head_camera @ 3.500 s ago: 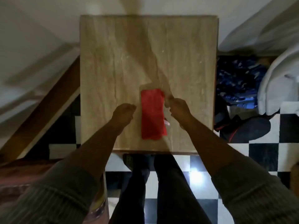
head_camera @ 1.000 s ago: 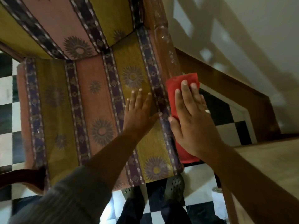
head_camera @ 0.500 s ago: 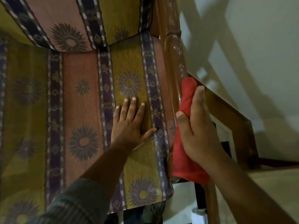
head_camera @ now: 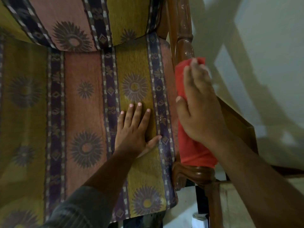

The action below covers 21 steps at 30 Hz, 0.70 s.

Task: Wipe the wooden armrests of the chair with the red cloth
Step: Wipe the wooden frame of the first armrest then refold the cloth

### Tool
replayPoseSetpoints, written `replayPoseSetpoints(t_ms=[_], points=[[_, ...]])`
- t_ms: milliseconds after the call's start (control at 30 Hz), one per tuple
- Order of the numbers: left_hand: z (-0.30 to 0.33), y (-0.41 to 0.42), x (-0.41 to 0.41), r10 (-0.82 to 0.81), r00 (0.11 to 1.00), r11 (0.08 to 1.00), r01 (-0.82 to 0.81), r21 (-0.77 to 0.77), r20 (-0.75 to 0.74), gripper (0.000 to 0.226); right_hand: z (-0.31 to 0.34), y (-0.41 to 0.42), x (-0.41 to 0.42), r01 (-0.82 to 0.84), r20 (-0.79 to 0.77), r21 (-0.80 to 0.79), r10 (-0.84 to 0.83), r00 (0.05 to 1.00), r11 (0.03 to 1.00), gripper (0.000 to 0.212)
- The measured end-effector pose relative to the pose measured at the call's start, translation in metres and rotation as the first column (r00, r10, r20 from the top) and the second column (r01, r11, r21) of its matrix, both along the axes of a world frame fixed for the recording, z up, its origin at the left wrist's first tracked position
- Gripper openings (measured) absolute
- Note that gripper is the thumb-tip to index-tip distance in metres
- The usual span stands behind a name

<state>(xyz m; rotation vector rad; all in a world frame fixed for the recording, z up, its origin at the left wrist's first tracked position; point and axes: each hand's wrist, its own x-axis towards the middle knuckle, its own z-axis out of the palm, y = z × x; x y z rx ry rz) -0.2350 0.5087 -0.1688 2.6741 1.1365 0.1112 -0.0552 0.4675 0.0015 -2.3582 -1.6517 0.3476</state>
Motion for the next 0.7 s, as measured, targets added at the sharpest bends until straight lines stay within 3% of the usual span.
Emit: replayPoseSetpoints(t_ms=[100,300,467,567,633,700], points=[[0.002,0.001,0.001,0.010,1.000,1.000,-0.011,-0.023,-0.015,0.099,-0.001,-0.004,-0.001,0.184,-0.209,0.024,-0.175,0.962,0.983,0.066],[0.003,0.001,0.004,0.100,0.995,0.991,-0.102,-0.084,-0.025,0.109,-0.003,-0.011,-0.013,0.028,0.141,-0.013,-0.026,0.990,1.000,0.065],[0.002,0.001,0.002,0.107,0.993,0.989,-0.111,-0.098,-0.039,0.112,-0.002,0.014,-0.001,-0.070,0.223,-0.056,0.080,0.971,0.996,0.069],[0.005,0.000,0.002,0.095,0.994,0.988,-0.102,-0.113,-0.062,0.112,-0.001,0.028,0.010,0.066,-0.034,0.019,-0.066,0.997,0.998,0.069],[0.007,0.001,0.004,0.088,0.991,0.989,-0.099,-0.114,-0.096,0.112,-0.001,0.032,0.017,0.212,-0.293,0.040,-0.191,0.937,0.977,0.069],[0.012,0.004,0.005,0.082,0.988,0.987,-0.098,-0.125,-0.127,0.113,-0.001,0.028,0.017,0.276,-0.413,0.037,-0.237,0.880,0.961,0.068]])
